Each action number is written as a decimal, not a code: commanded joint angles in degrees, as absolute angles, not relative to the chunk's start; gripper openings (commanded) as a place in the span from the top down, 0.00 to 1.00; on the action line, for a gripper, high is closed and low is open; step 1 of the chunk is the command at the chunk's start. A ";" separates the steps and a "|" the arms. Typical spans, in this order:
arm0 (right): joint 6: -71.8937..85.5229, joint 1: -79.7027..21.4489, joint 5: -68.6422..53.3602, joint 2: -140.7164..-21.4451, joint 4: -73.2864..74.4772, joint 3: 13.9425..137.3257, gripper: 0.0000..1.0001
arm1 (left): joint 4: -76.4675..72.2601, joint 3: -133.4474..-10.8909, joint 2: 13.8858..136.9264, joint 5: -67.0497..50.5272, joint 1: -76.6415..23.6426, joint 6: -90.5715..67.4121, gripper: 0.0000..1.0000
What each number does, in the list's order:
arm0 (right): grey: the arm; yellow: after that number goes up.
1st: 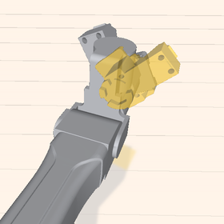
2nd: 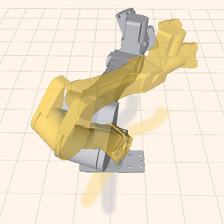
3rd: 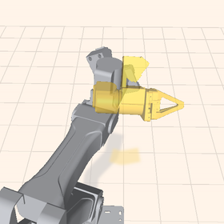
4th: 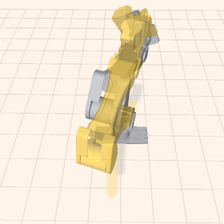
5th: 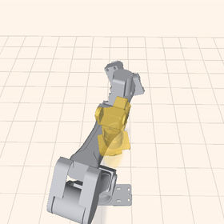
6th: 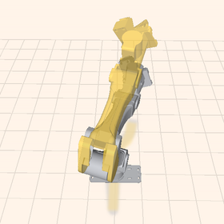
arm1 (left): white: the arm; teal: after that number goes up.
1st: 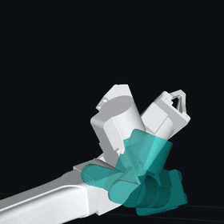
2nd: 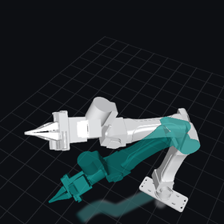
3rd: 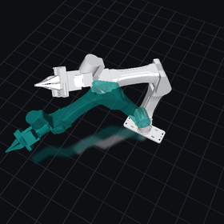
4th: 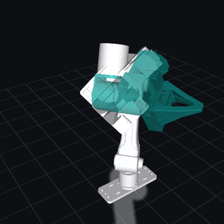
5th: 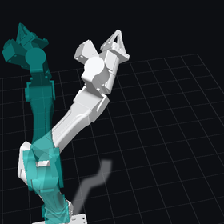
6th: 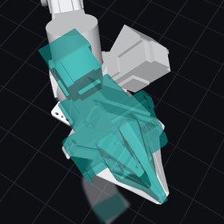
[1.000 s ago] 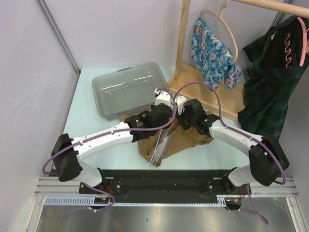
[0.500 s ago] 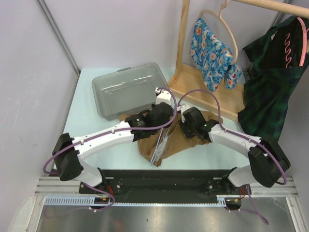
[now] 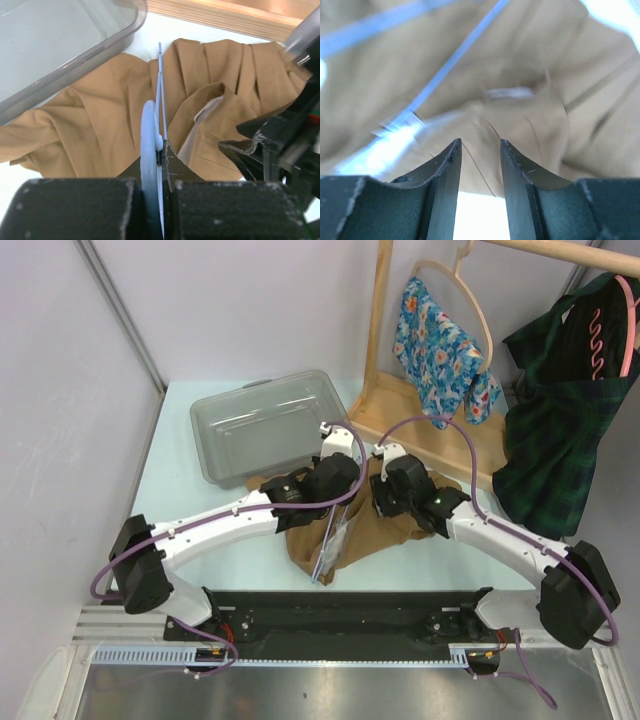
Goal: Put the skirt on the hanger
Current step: Place skirt on hanger
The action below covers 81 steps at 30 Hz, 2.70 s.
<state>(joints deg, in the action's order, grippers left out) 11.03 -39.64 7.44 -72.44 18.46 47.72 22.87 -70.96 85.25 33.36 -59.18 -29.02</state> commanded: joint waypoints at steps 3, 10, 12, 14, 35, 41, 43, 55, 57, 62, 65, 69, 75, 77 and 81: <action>11.25 -40.34 5.54 -79.43 12.13 55.10 0.61 | 25.22 -73.65 85.61 38.67 -58.89 -33.22 1.00; 11.34 -39.47 7.03 -89.46 12.48 60.47 0.66 | 25.84 -72.78 85.08 39.11 -58.97 -34.01 1.00; 11.86 -39.20 8.17 -90.26 13.35 60.91 0.67 | 25.66 -72.68 84.99 39.02 -58.89 -34.01 1.00; 12.21 -39.02 10.01 -90.35 15.64 60.82 0.68 | 25.58 -72.51 84.90 38.85 -58.97 -34.10 1.00; 19.77 -39.02 17.06 -82.35 22.50 51.68 0.50 | 23.56 -71.37 85.25 37.09 -58.97 -33.49 1.00; 22.32 -38.50 16.00 -84.11 19.51 51.77 0.49 | 23.38 -71.28 85.34 36.83 -58.97 -33.05 1.00; 23.20 -38.67 15.91 -84.64 18.72 51.68 0.50 | 23.38 -71.37 85.34 36.83 -58.97 -32.96 1.00; 24.69 -39.20 20.82 -89.91 14.94 52.29 0.65 | 23.47 -71.54 85.96 36.30 -58.80 -32.52 1.00; 24.87 -39.03 21.44 -90.79 15.46 52.38 0.71 | 23.47 -71.72 86.04 36.21 -58.89 -32.34 1.00; 25.40 -38.58 23.38 -88.43 16.43 52.38 1.00 | 23.29 -71.28 85.43 36.12 -58.89 -31.56 1.00; 24.96 -37.88 23.38 -84.30 17.05 52.38 1.00 | 21.71 -69.88 84.12 35.25 -58.89 -30.50 1.00; 24.78 -36.30 21.89 -81.30 17.66 52.38 1.00 | 19.25 -68.03 82.44 34.19 -58.89 -29.53 1.00; 21.46 -35.68 19.44 -81.38 17.41 52.12 1.00 | 18.46 -68.47 82.62 33.66 -58.80 -28.74 1.00; 19.70 -35.86 16.36 -82.43 15.92 52.12 1.00 | 17.32 -68.03 82.44 32.79 -58.89 -28.48 1.00; 17.49 -37.70 12.12 -84.02 13.54 52.12 0.77 | 15.47 -66.71 82.18 31.55 -58.97 -28.04 1.00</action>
